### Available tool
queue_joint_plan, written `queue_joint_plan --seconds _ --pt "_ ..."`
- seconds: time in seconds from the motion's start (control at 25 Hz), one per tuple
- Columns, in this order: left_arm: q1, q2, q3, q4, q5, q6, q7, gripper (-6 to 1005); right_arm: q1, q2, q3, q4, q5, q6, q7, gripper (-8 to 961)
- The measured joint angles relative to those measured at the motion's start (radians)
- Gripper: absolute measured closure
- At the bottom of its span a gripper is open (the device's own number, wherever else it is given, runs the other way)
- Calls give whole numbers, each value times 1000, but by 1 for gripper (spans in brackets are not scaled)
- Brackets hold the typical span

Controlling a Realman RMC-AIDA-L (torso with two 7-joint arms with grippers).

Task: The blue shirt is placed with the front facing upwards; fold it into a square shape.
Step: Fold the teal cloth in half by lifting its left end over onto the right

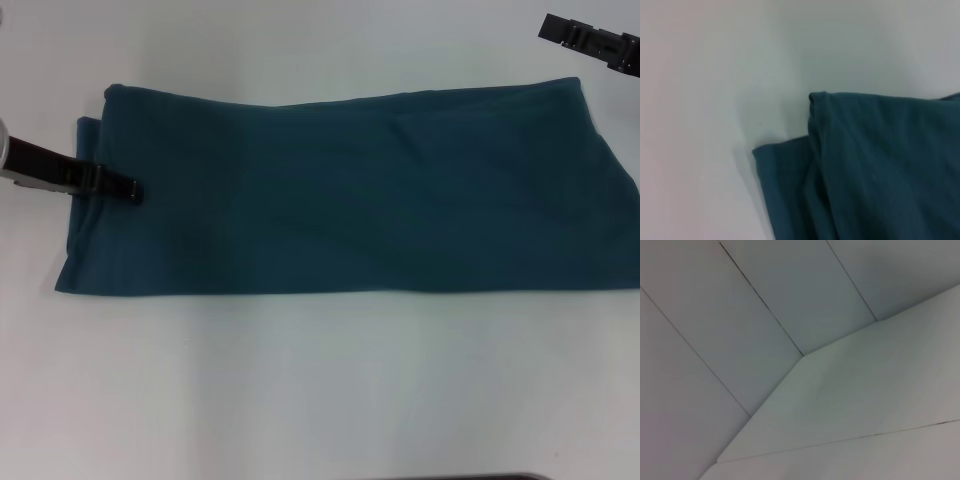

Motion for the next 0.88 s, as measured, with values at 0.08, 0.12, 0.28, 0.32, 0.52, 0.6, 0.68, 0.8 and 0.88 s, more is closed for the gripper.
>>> queue_joint_plan --seconds 0.08,0.12,0.28,0.32,0.52,0.6,0.68,0.8,0.88 --pt "-4 0 0 1 1 1 0 202 0 -1 1 0 0 0 0 242" --pt "-6 0 0 2 1 3 0 202 0 -1 1 0 0 0 0 242" --pt "-11 0 0 -3 1 10 0 203 0 -1 1 0 0 -1 0 242" --pt "-14 -1 0 -3 1 11 1 203 0 -1 1 0 0 -1 0 242" --pt "-19 -3 30 0 1 22 0 203 0 -2 1 0 0 -2 1 243" --pt "-21 -7 40 -8 1 31 -1 203 0 -2 1 0 0 -2 1 243" --pt "-24 -10 48 -15 1 37 -1 204 0 -2 1 0 0 -2 2 243" --pt "-29 -12 54 -22 1 44 -1 204 0 -2 1 0 0 -2 2 243" --pt "-31 -12 54 -28 1 51 0 204 0 -2 2 0 0 -2 2 243"
